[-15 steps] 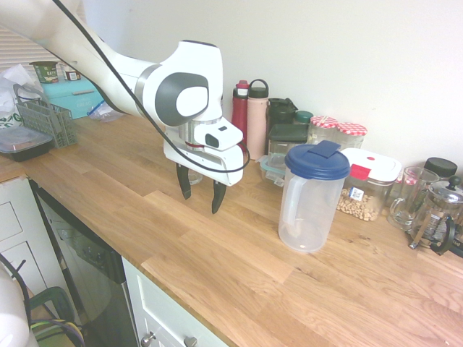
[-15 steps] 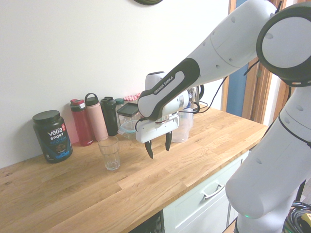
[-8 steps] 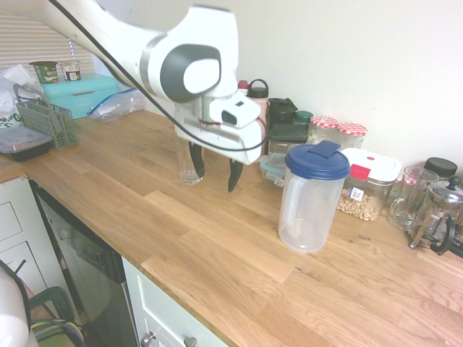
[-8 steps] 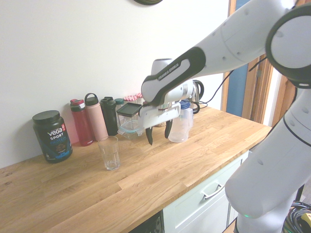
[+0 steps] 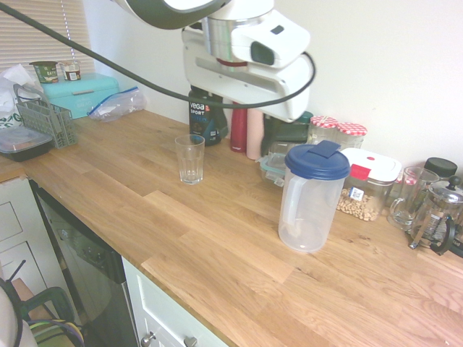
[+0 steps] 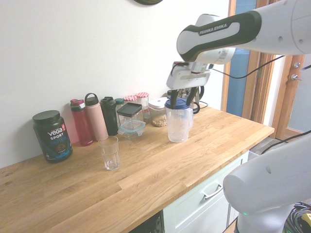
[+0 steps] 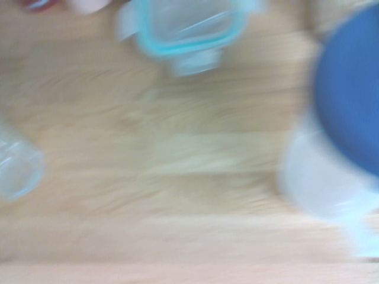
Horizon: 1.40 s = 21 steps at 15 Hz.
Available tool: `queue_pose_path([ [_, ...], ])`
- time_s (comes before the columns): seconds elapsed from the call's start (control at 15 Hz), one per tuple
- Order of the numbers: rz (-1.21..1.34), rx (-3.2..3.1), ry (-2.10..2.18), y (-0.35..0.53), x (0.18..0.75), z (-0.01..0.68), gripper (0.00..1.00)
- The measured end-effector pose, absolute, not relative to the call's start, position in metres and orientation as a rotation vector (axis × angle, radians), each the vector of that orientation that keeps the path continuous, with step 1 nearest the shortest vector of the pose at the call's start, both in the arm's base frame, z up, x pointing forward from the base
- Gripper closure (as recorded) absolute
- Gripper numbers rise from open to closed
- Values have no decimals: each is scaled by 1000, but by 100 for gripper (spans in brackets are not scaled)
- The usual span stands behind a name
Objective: Pour me some water
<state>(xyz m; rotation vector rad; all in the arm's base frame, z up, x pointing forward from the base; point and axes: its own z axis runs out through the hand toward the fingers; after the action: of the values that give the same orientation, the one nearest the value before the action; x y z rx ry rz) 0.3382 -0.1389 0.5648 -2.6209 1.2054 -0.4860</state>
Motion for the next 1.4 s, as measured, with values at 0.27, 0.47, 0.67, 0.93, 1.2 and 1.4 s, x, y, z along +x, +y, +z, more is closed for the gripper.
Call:
queue_pose_path([
  [0.27,-590,-2571,1245,-182,344,520,0],
  [0.47,-582,-2587,1253,-197,355,496,100],
  [0.67,-634,-2586,1255,-204,372,469,100],
  [0.93,-636,-2594,1232,-202,388,449,100],
  [1.2,-645,-2606,1208,-201,389,451,100],
  [1.4,-645,-2608,1203,-201,390,452,100],
])
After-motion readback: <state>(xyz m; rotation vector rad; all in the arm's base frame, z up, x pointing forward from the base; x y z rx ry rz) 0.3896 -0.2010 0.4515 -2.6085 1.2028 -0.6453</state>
